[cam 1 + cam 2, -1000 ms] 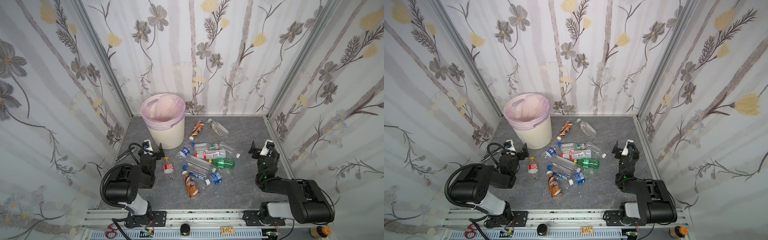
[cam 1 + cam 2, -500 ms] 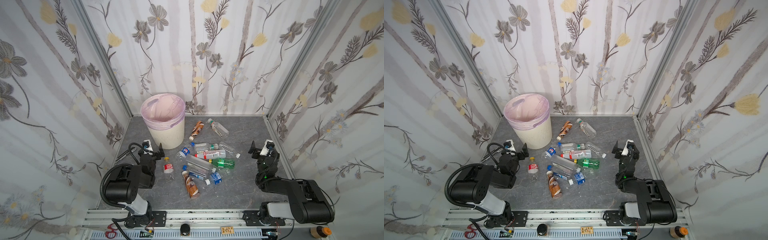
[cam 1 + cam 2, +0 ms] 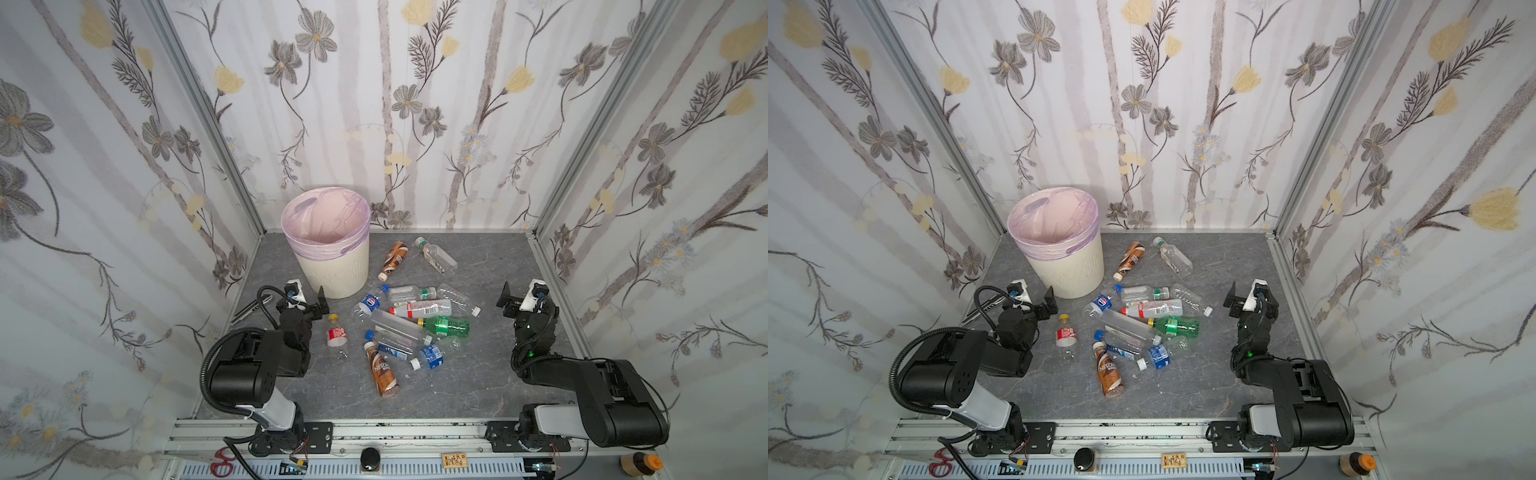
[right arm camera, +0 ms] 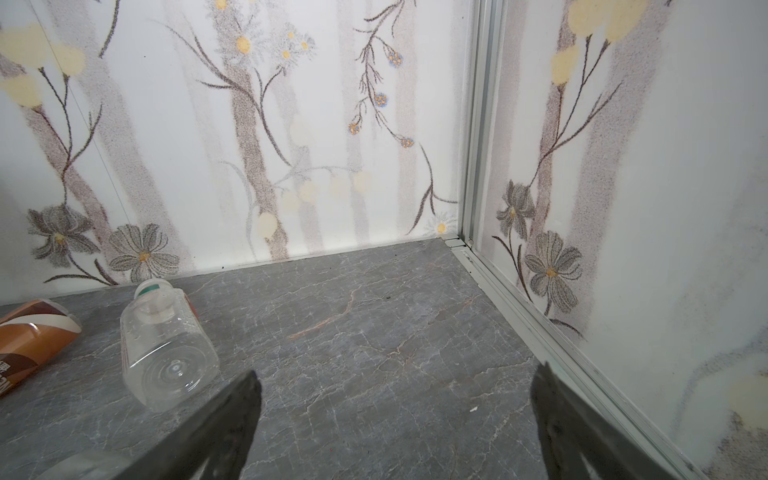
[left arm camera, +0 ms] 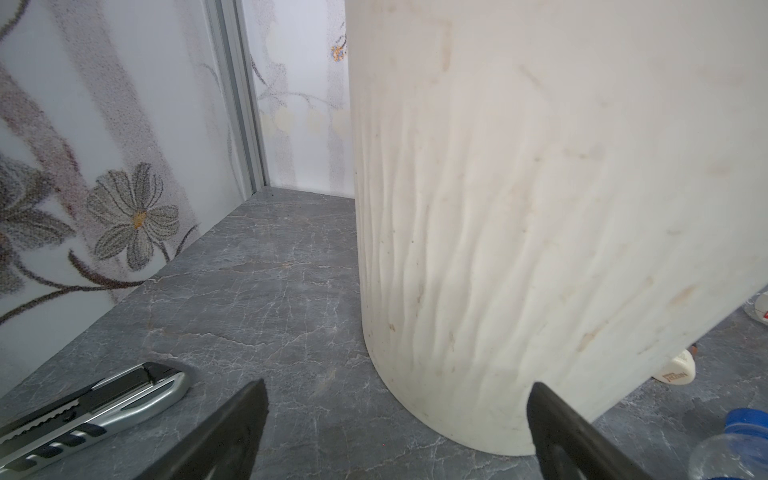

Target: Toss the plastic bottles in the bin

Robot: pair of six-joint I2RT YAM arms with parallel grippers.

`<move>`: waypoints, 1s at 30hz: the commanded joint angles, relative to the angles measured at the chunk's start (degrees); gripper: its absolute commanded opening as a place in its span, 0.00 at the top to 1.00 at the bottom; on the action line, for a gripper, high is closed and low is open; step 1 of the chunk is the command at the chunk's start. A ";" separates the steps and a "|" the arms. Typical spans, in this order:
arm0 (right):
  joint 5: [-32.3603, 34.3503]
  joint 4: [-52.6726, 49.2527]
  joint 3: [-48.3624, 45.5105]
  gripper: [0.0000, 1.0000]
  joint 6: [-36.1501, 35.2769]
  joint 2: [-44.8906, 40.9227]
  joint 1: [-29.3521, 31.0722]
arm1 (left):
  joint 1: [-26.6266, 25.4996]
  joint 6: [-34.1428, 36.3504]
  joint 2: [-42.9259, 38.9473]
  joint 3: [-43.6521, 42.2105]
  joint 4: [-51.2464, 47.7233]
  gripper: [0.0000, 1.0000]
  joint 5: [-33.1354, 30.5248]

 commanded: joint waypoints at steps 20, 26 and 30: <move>14.73 -17.10 8.50 0.00 0.42 -7.42 3.54 | 2.25 -7.09 -16.32 -3.61 -5.54 0.00 -10.43; 17.60 -35.53 15.76 0.00 10.45 -14.04 5.08 | 1.19 -12.50 -27.34 -8.10 -5.92 0.00 -14.10; 2.42 -43.13 22.09 0.00 8.78 -13.75 5.19 | 0.59 -18.82 -32.46 -9.75 -5.93 0.00 -12.59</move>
